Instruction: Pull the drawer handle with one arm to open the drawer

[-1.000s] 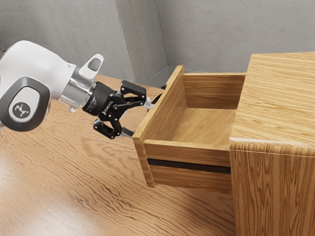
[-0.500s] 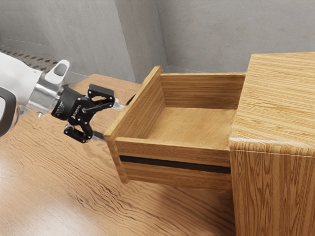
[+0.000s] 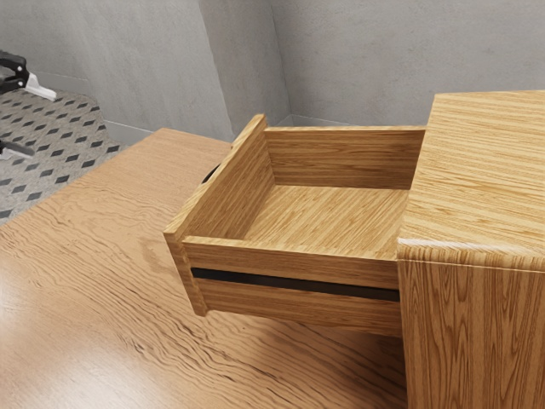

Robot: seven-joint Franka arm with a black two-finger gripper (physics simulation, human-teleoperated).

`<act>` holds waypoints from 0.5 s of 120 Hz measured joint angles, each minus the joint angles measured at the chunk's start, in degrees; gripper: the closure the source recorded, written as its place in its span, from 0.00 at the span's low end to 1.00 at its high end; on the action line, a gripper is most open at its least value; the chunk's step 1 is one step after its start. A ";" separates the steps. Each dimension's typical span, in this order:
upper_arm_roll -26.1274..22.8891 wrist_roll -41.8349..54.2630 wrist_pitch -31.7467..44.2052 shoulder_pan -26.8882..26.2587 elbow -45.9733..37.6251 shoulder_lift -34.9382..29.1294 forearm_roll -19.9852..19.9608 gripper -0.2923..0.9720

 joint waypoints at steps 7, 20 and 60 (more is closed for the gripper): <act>0.42 0.27 -1.26 -0.49 0.23 0.48 -0.27 0.24; 2.18 0.71 -2.83 -0.90 0.33 0.79 -0.50 0.23; 7.80 1.71 -3.03 -5.28 0.73 0.81 1.92 0.23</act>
